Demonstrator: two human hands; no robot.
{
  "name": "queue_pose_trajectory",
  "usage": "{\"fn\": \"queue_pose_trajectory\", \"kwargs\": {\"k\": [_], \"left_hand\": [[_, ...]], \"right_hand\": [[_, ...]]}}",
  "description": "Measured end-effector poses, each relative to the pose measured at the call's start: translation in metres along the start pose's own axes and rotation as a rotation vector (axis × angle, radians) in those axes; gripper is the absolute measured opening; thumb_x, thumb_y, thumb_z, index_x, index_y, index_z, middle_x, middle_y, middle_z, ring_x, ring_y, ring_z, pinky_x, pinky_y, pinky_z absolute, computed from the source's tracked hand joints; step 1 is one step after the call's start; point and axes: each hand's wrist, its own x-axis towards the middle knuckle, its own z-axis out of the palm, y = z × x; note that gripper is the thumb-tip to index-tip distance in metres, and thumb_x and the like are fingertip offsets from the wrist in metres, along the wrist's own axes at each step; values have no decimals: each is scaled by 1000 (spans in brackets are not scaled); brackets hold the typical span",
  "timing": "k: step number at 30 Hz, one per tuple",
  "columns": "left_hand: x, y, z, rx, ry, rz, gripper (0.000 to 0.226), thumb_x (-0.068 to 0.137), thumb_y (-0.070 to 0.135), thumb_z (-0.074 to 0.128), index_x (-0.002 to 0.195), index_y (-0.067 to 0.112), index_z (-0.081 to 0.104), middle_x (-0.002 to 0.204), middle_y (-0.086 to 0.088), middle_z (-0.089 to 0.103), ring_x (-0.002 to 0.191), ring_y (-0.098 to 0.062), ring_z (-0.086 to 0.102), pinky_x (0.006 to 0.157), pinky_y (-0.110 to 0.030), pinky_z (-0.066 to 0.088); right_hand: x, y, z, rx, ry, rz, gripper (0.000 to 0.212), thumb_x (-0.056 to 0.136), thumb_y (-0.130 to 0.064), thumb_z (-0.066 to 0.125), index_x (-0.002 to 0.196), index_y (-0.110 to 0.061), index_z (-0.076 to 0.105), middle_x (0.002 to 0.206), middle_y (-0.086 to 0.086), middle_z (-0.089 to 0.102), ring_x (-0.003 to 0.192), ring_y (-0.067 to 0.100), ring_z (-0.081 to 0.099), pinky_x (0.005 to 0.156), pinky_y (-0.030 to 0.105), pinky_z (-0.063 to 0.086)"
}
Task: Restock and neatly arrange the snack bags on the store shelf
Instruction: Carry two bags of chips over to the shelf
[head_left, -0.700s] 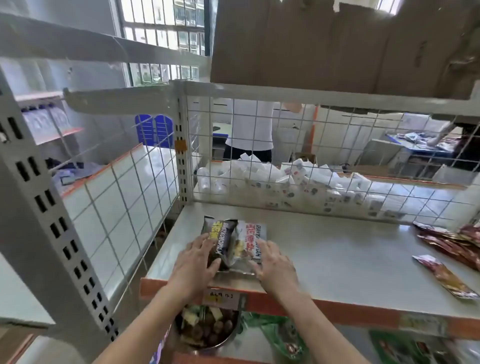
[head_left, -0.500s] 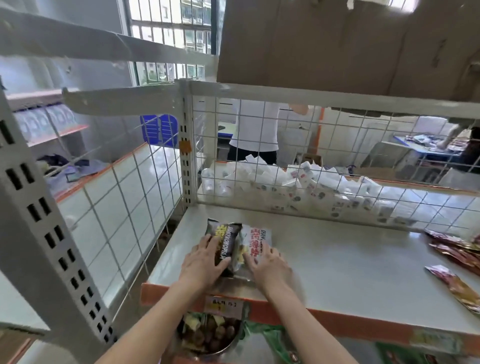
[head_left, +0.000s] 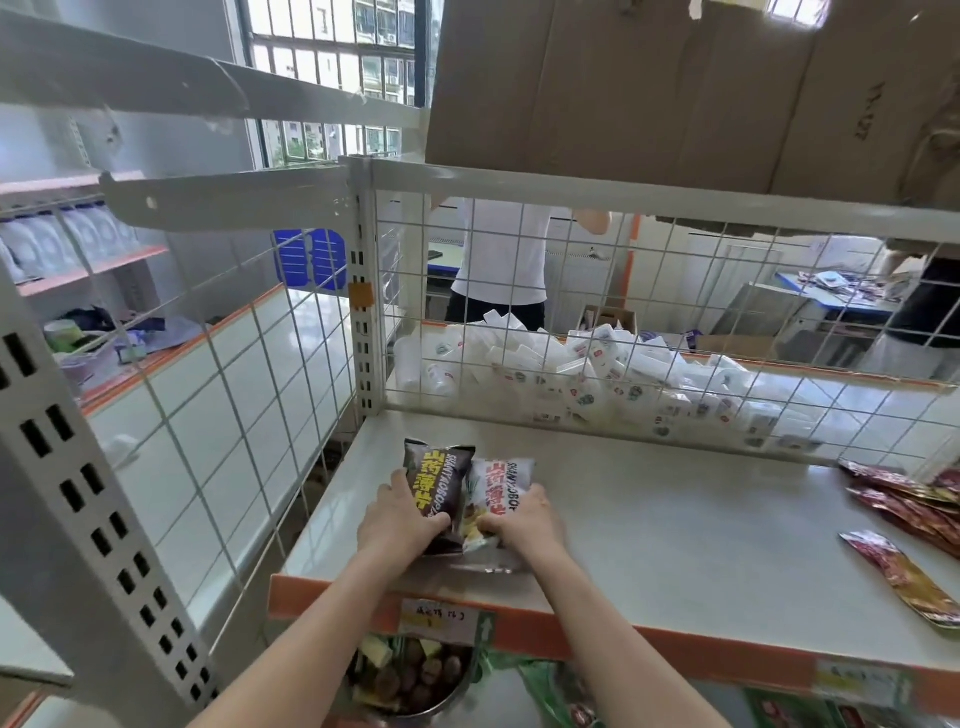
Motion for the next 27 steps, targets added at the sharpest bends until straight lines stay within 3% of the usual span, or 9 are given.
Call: {"fn": "queue_pose_trajectory", "kwargs": {"k": [4, 11, 17, 23, 27], "left_hand": [[-12, -5, -2, -24, 67, 98, 72, 79, 36, 67, 135, 16, 26, 122, -7, 49, 106, -26, 54, 82, -36, 46], [-36, -20, -14, -227, 111, 159, 70, 80, 29, 68, 138, 19, 29, 124, -5, 52, 103, -19, 51, 83, -34, 42], [-64, -19, -31, -306, 66, 322, 69, 80, 22, 69, 137, 21, 31, 117, -3, 54, 99, -17, 52, 85, -36, 45], [-94, -12, -29, -343, -19, 455, 68, 79, 20, 70, 136, 26, 32, 111, 0, 55, 97, -19, 56, 80, -37, 49], [-112, -1, -17, -351, -92, 511, 69, 78, 19, 71, 135, 28, 33, 108, 2, 53, 94, -18, 55, 80, -39, 49]], "right_hand": [[-6, 9, -2, 107, -10, -31, 59, 71, -26, 76, 113, -11, 38, 112, 9, 60, 94, 24, 60, 80, 32, 49], [-28, 42, -22, 327, 55, -7, 62, 72, -21, 75, 124, -17, 42, 109, 4, 62, 91, 19, 63, 85, 40, 52], [-87, 78, -54, 416, 174, -72, 62, 79, -18, 72, 132, -17, 40, 99, -5, 58, 80, 5, 62, 60, 19, 52], [-167, 122, -67, 465, 347, -37, 52, 81, -23, 70, 121, -32, 39, 103, -10, 62, 80, 2, 64, 60, 17, 51], [-213, 149, -77, 536, 432, 6, 55, 80, -18, 70, 122, -33, 38, 106, -13, 60, 91, 2, 62, 62, 10, 49]]}}
